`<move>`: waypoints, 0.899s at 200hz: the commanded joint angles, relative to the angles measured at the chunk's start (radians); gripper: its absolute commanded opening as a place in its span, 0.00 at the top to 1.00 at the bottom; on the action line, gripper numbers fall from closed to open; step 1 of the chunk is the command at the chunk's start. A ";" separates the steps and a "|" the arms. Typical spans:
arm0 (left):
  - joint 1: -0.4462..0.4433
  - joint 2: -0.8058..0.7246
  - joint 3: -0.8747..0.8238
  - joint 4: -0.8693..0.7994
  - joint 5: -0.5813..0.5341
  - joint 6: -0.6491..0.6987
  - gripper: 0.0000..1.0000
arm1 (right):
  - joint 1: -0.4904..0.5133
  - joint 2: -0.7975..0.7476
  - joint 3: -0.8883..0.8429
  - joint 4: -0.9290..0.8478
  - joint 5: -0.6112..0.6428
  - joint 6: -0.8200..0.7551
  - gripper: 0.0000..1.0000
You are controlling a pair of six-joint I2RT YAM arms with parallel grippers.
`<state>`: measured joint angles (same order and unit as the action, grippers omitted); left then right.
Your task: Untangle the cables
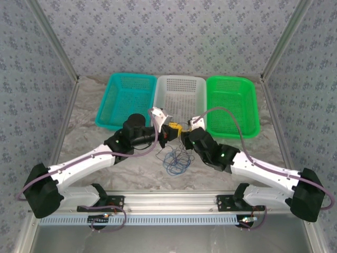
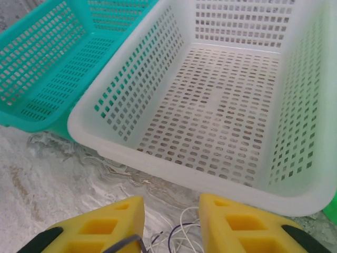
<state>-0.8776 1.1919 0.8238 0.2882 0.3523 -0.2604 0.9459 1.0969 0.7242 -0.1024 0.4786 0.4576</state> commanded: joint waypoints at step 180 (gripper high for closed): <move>-0.003 -0.209 0.024 -0.152 -0.290 0.106 0.37 | -0.028 -0.089 0.219 -0.250 0.013 -0.156 1.00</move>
<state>-0.8776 1.0340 0.8886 0.1478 0.1589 -0.1539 0.9249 1.0378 0.8532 -0.2523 0.5011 0.3832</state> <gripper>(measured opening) 0.509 0.071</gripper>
